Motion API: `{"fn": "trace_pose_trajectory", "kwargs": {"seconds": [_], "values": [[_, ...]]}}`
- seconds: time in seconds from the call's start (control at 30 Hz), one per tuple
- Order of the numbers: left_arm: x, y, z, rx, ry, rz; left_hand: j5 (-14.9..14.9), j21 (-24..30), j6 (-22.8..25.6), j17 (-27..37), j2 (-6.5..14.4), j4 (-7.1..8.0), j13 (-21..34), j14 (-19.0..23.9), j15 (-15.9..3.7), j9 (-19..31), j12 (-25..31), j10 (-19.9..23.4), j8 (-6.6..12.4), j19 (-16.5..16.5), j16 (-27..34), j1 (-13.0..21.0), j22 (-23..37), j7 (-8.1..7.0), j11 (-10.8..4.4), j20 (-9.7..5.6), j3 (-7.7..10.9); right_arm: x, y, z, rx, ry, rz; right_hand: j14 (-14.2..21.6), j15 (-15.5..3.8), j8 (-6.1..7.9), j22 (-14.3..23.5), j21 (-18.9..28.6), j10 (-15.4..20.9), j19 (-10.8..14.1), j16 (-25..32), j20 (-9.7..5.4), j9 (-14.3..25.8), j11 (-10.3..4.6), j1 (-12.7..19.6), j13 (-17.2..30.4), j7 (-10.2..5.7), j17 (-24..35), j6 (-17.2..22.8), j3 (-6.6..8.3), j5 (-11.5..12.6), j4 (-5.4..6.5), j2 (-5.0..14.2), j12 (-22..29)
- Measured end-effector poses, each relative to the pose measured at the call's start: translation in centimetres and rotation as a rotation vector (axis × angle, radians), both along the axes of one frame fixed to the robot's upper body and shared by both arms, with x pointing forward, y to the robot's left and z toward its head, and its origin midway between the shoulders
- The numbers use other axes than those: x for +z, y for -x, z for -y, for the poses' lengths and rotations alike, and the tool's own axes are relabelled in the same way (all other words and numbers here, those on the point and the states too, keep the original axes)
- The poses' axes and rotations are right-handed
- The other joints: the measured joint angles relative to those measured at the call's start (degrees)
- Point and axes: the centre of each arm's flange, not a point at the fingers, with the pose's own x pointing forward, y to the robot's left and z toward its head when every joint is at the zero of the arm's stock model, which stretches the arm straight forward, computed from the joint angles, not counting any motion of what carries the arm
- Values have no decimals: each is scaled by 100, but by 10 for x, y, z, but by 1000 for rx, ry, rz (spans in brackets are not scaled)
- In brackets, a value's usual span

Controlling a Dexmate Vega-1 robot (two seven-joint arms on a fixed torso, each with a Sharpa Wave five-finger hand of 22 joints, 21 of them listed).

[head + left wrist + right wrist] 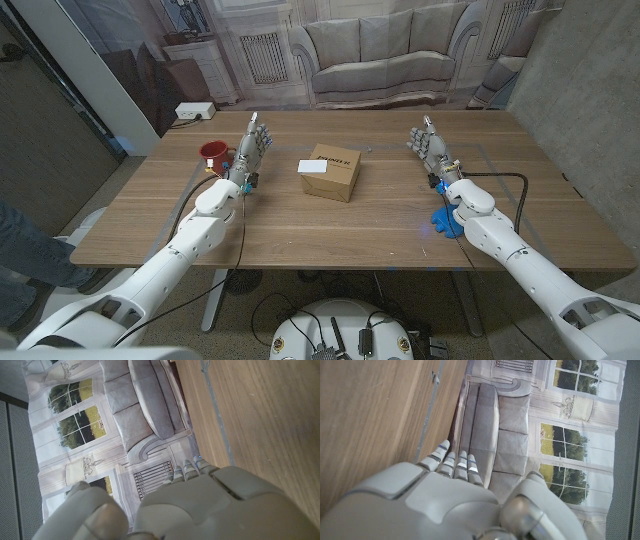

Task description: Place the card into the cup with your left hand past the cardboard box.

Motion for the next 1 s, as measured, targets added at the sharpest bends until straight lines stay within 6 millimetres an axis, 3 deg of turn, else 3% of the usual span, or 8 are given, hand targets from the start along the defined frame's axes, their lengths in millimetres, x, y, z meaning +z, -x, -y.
{"fn": "trace_pose_trajectory", "kwargs": {"seconds": [1.0], "values": [[6, 1, 3, -4, 0, 9, 43, 1, 151, 0, 90, -2, 26, 115, -10, -1, 38, 130, 44, 56, 44, 90, -1, -37, -64, -10, -1, 3, 11, -4, -2, -4, -1, 61, 1, -1, -1, -25, 21, 62, 0, 0, -2, -22, 22, 12, 10, -2, 29, 0, 0, 0, 23, -1]]}}
